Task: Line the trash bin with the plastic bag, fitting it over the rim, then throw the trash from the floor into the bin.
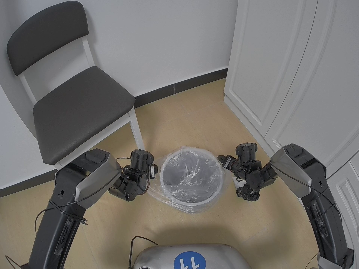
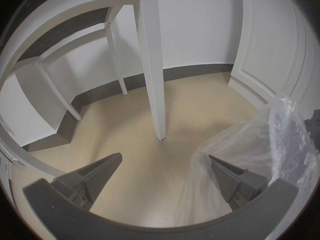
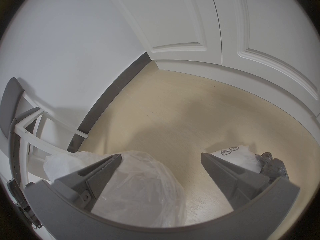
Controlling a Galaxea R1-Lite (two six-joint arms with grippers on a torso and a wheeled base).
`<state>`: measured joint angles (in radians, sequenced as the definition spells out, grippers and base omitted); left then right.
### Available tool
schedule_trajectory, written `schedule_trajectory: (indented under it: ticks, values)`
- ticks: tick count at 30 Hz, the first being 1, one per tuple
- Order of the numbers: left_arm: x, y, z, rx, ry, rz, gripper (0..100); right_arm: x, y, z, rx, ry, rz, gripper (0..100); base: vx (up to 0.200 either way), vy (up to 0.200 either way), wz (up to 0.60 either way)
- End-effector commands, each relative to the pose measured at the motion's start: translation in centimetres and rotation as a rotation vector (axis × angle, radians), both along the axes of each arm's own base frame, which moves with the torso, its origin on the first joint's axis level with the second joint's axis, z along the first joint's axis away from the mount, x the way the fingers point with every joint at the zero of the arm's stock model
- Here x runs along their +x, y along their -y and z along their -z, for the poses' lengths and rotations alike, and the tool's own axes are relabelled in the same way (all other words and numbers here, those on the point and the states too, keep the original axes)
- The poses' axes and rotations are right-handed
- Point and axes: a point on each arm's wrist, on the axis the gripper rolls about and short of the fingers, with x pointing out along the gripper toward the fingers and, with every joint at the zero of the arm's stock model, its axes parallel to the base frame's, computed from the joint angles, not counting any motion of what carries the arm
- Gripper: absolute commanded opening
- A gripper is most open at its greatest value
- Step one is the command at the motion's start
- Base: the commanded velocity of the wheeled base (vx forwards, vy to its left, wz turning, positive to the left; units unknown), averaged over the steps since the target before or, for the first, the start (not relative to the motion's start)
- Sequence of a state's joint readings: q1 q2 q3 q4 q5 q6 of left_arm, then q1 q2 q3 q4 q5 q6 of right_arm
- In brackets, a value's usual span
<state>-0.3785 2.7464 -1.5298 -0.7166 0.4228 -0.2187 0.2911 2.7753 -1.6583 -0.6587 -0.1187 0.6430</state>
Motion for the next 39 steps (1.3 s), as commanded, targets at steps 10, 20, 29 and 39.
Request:
schedule_trajectory:
  ticks: [10,20,29,39]
  values:
    - [-0.1,0.0,0.3,0.003,-0.029,-0.005,100,-0.1,0.0,0.2,-0.003,-0.009,-0.001,100,0.0,0.0,0.0]
    - [-0.2,-0.1,0.3,0.004,-0.05,-0.01,100,-0.2,0.1,0.3,-0.013,-0.039,0.007,100,0.0,0.0,0.0]
    - [-0.1,0.0,-1.6,-0.02,-0.009,-0.011,100,-0.6,-0.4,-3.8,0.046,0.006,0.016,100,0.0,0.0,0.0]
    - [-0.7,-0.3,-4.4,-0.04,0.008,-0.017,100,-2.7,-0.3,-7.3,-0.05,-0.097,-0.045,100,0.0,0.0,0.0]
